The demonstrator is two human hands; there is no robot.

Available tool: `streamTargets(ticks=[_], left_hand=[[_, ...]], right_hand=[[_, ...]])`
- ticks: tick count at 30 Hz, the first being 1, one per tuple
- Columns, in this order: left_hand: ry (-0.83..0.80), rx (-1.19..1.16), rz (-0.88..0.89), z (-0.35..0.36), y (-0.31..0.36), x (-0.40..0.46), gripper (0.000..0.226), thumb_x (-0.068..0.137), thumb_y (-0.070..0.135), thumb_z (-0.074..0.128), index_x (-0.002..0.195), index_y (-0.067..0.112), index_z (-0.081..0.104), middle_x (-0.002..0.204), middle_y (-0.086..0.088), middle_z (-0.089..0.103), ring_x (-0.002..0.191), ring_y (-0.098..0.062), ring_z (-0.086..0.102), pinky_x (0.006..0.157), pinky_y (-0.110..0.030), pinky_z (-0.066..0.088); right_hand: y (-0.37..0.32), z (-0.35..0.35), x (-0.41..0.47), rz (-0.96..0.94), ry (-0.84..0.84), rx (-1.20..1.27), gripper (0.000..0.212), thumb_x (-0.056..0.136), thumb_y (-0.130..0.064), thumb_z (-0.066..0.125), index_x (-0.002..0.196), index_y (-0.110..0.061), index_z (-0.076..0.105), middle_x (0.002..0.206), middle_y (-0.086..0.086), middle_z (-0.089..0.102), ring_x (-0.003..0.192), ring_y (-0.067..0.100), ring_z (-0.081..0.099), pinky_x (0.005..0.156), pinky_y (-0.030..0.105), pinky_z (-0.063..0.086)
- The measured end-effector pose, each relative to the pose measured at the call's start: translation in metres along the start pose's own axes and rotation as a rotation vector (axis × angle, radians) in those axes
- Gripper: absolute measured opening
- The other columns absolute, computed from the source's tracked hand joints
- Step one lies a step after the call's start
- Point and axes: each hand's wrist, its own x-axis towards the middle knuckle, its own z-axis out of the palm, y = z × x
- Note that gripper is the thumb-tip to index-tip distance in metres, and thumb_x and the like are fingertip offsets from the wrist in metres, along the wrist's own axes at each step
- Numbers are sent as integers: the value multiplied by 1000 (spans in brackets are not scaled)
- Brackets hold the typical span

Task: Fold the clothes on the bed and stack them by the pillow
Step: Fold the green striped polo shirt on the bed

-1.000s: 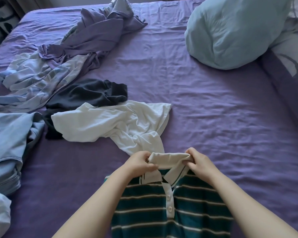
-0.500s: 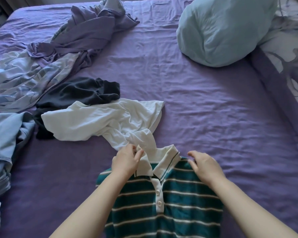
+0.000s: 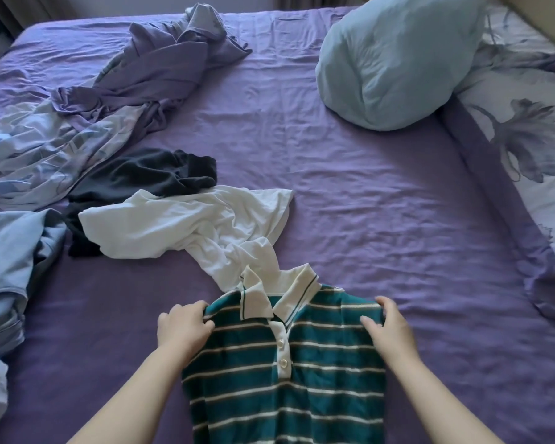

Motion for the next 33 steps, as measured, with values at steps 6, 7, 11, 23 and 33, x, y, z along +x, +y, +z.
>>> streamTargets(ticks=[6,7,11,23,33], left_hand=[[114,-15,-14,4,-13,-3,32,92,51,48,115,30,56,109,5,60,105,-19,48,78,-32,36],[117,-38,-28,6,-16,-3,37,90,53,50,119,30,54,111,4,58,106,-20,48,81,-34,39],[33,-207,-48,11,-21,-3,50,90,58,44,132,32,46,125,1,52,116,-21,46,93,-38,39],[241,-56,21,20,-17,-6,33,93,30,52,126,23,56,109,-6,55,100,-26,50,79,-37,42],[286,98,418,57,43,-38,57,83,36,47,137,20,45,148,-14,38,135,-32,28,105,-56,19]], right_hand=[[4,3,-8,-39,314,153,47,86,-9,62,129,-24,52,111,15,57,83,22,51,79,32,43],[8,2,-7,-30,336,157,48,85,-10,63,129,-25,52,114,15,55,89,23,52,86,34,43],[19,4,1,-70,282,194,43,87,-19,62,129,-22,54,131,16,50,121,27,49,104,43,40],[15,5,20,-82,273,12,38,84,-7,63,122,-6,54,123,21,52,112,39,50,93,41,40],[12,39,-10,-751,160,-799,60,77,-24,60,134,-19,43,138,16,50,134,32,28,109,59,10]])
